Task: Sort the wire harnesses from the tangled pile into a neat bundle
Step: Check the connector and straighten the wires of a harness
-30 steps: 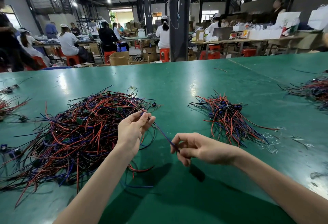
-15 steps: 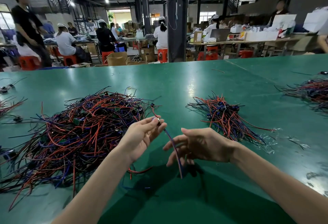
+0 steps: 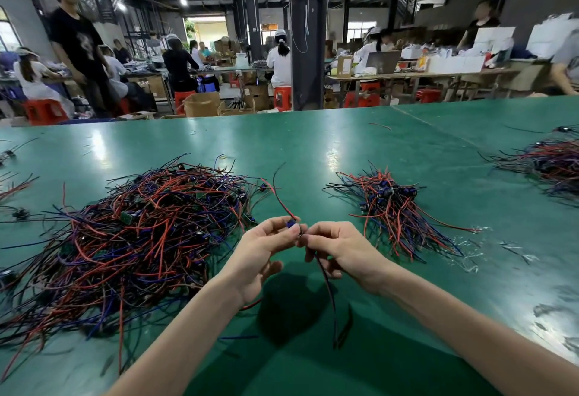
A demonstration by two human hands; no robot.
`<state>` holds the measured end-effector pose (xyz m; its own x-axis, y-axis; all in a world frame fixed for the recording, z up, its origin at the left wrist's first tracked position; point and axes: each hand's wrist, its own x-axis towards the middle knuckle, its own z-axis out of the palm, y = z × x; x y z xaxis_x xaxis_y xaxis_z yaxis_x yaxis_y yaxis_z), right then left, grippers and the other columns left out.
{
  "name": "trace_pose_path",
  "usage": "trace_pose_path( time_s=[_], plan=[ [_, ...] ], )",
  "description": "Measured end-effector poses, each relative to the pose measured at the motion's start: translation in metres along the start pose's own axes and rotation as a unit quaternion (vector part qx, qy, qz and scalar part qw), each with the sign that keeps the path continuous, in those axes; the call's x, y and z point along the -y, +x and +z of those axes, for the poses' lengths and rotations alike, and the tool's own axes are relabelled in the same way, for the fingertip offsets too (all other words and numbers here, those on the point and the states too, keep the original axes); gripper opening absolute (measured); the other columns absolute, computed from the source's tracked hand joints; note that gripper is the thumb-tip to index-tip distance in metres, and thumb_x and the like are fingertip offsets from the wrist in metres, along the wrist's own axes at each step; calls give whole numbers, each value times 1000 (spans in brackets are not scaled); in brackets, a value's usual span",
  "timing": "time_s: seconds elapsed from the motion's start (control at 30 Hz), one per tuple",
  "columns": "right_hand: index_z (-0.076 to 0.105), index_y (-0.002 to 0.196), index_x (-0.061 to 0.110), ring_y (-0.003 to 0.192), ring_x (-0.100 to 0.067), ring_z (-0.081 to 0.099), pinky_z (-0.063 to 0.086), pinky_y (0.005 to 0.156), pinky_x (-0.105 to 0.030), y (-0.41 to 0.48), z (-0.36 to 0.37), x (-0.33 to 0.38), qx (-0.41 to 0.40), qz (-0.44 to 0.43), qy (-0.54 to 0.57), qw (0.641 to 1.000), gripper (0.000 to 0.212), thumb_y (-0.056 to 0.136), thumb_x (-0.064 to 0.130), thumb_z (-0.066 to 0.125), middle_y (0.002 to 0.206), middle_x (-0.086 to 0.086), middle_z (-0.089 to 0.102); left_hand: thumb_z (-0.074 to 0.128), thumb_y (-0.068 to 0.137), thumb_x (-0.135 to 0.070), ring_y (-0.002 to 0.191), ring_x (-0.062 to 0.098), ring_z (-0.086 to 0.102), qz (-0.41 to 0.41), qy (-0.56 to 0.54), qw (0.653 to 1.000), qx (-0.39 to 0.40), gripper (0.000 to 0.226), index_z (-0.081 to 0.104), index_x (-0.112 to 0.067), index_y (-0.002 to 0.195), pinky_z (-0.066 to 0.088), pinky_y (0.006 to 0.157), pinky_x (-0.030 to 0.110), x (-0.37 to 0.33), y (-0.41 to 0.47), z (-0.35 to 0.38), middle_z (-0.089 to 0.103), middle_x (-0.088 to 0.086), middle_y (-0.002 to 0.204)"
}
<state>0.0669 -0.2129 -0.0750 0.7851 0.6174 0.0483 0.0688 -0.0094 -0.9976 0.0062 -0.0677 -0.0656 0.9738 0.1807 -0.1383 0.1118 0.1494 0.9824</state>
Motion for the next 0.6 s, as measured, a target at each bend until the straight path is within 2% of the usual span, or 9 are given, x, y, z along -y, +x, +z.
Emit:
trace_pose_path(
  time_s=[0.17, 0.27, 0.4, 0.5, 0.6],
  plan=[
    [61, 77, 8, 31, -8, 32, 23, 33, -12, 1, -1, 5, -26, 0, 32, 999, 16, 92, 5, 55, 56, -7, 56, 62, 87, -21, 80, -6, 64, 34, 1, 999, 8, 22, 63, -24, 109, 34, 57, 24, 1, -2, 4, 71, -13, 99],
    [60, 80, 6, 32, -7, 34, 22, 32, -11, 3, -11, 14, -51, 6, 39, 998, 13, 91, 3, 54, 55, -5, 56, 61, 87, -21, 80, -1, 63, 31, -9, 999, 17, 27, 61, -22, 114, 44, 52, 16, 2, -2, 4, 68, -7, 110],
    [60, 82, 2, 35, -5, 37, 23, 31, -13, 22, -53, 41, -129, 18, 32, 991, 10, 90, 2, 54, 58, -5, 54, 61, 90, -15, 82, 8, 61, 33, 9, 999, 7, 21, 61, -16, 111, 49, 51, 19, 7, -2, 5, 65, 7, 113],
    [57, 79, -4, 35, -4, 33, 21, 29, -14, 41, -95, 55, -184, 49, -10, 982, 11, 89, -3, 53, 59, -6, 42, 59, 91, -12, 79, 9, 60, 44, 29, 999, 4, 15, 62, -13, 106, 51, 51, 21, 12, -1, 8, 63, 9, 109],
    [59, 84, -14, 32, -6, 33, 22, 29, -14, 54, -134, 43, -247, 105, -96, 959, 6, 86, -10, 54, 61, -10, 44, 58, 92, -11, 75, 7, 60, 41, 26, 999, -7, 12, 64, -14, 102, 50, 52, 19, 13, -1, 9, 65, 4, 104]
  ],
)
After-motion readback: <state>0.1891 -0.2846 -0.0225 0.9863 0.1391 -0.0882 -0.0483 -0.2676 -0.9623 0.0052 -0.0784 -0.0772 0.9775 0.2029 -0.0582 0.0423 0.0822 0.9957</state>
